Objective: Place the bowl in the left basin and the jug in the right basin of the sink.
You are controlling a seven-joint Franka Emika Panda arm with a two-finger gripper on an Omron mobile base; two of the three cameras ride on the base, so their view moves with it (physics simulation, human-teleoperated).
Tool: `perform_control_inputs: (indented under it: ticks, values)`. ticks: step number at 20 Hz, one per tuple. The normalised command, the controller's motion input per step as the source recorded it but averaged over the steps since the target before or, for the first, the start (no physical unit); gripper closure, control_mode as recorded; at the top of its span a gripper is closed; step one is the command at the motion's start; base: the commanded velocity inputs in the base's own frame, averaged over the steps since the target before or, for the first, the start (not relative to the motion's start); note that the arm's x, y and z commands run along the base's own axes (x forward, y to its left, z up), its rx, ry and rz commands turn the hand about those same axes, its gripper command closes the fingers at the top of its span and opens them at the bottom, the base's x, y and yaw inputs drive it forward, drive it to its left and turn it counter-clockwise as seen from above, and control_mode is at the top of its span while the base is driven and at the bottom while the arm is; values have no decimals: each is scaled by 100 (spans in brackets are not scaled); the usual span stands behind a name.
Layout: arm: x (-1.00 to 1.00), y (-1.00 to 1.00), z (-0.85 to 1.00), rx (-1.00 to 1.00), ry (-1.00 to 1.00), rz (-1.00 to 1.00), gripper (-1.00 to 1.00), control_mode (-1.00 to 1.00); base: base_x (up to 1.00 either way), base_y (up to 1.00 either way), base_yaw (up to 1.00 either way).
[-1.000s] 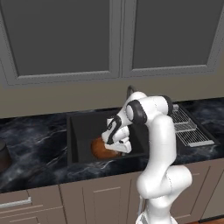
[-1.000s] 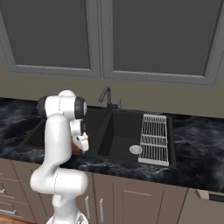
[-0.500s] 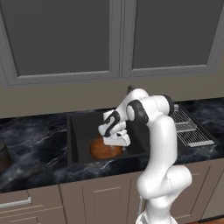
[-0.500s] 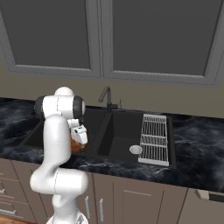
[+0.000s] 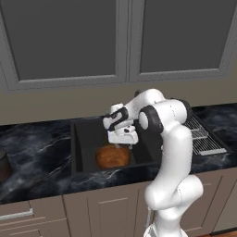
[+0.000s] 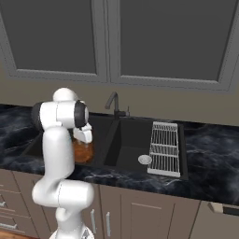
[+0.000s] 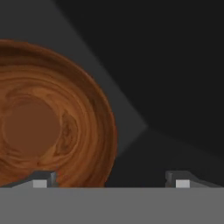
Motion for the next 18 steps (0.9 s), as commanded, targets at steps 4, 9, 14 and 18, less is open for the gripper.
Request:
perform_control_inputs:
  ticks: [4,9,14,18]
  values:
    - [-31,27,96,1,1,7,-100,-100,0,0,0]
    - [-38,34,79,-1,0,10,-100,-100,0,0,0]
    - [-75,4,67,0,0,11,-100,-100,0,0,0]
    - [-75,1,72,0,0,15,-100,-100,0,0,0]
